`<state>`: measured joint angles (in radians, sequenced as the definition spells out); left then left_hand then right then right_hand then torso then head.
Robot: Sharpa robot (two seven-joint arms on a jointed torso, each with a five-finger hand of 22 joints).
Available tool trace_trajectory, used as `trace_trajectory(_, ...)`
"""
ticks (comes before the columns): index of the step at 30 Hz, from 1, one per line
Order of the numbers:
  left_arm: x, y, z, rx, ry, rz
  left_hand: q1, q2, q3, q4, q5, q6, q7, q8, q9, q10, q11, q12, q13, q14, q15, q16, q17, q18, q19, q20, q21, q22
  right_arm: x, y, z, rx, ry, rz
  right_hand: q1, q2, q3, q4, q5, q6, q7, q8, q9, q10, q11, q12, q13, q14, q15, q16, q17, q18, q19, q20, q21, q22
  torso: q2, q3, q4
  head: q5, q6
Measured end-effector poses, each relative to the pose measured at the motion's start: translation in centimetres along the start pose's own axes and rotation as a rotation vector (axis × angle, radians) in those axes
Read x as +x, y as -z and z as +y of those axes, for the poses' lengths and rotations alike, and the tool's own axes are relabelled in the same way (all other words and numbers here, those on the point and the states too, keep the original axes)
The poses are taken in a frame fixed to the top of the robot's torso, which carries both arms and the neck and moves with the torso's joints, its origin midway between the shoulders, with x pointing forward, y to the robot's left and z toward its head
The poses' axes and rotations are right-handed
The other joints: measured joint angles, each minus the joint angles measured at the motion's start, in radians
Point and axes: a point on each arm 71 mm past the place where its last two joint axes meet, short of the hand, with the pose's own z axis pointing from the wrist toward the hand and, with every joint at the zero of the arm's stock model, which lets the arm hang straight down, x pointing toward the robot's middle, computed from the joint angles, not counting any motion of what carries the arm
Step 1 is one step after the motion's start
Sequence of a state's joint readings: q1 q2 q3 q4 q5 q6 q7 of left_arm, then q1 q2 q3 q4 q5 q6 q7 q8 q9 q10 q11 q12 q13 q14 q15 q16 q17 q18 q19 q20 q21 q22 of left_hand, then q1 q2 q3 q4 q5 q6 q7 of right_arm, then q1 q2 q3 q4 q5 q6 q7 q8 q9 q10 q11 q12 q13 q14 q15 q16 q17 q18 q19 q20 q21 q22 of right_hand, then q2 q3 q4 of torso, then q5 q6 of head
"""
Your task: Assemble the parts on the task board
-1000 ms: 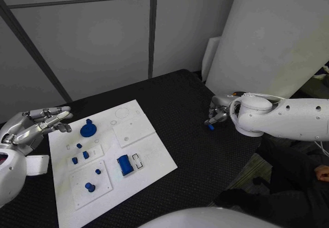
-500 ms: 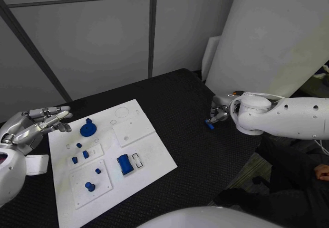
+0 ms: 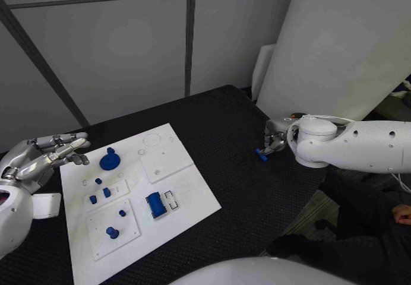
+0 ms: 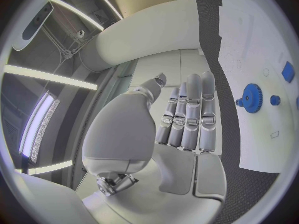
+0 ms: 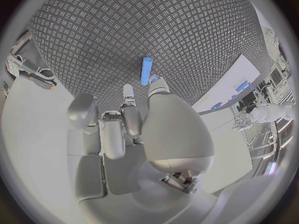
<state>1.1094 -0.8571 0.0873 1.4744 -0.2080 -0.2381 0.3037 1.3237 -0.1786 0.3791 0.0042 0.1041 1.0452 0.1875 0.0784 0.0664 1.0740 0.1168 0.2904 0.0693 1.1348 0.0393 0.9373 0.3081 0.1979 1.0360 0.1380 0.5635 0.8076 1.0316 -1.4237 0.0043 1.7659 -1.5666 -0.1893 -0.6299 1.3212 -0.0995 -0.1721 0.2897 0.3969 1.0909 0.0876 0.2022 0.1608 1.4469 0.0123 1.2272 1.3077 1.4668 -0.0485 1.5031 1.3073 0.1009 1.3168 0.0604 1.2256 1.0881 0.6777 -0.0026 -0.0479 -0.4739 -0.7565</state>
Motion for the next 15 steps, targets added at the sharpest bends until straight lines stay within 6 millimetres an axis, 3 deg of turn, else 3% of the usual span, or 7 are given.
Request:
trace_trajectory(12, 0.0, 0.0, 0.1, -0.002, 0.000, -0.001, 0.000, 0.000, 0.000, 0.000, 0.000, 0.000, 0.000, 0.000, 0.000, 0.000, 0.000, 0.000, 0.000, 0.000, 0.000, 0.000, 0.000, 0.000, 0.000, 0.000, 0.000, 0.000, 0.8, -0.4, 0.7, -0.010, 0.017, 0.037, 0.000, 0.000, 0.000, 0.000, 0.000, 0.007, -0.001, 0.000, -0.001, 0.000, 0.000, 0.000, 0.000, 0.000, 0.000, 0.000, 0.000, 0.000, 0.000, 0.000, 0.000, 0.000, 0.000, -0.0002, 0.0002, 0.002, -0.003)
trace_trajectory(15, 0.0, 0.0, 0.1, -0.003, 0.000, -0.001, 0.000, 0.000, 0.000, 0.000, 0.000, 0.000, 0.000, 0.000, 0.000, 0.000, 0.000, 0.000, 0.000, 0.000, 0.000, 0.000, 0.000, 0.000, 0.000, 0.000, 0.000, 0.000, 1.1, -0.5, 0.9, -0.014, 0.019, 0.048, 0.010, 0.010, 0.000, 0.000, 0.000, 0.012, -0.002, 0.000, -0.002, 0.000, 0.000, 0.000, 0.000, 0.000, 0.000, 0.000, 0.001, 0.000, 0.000, 0.000, 0.000, 0.000, 0.000, -0.0003, 0.0003, 0.002, -0.005)
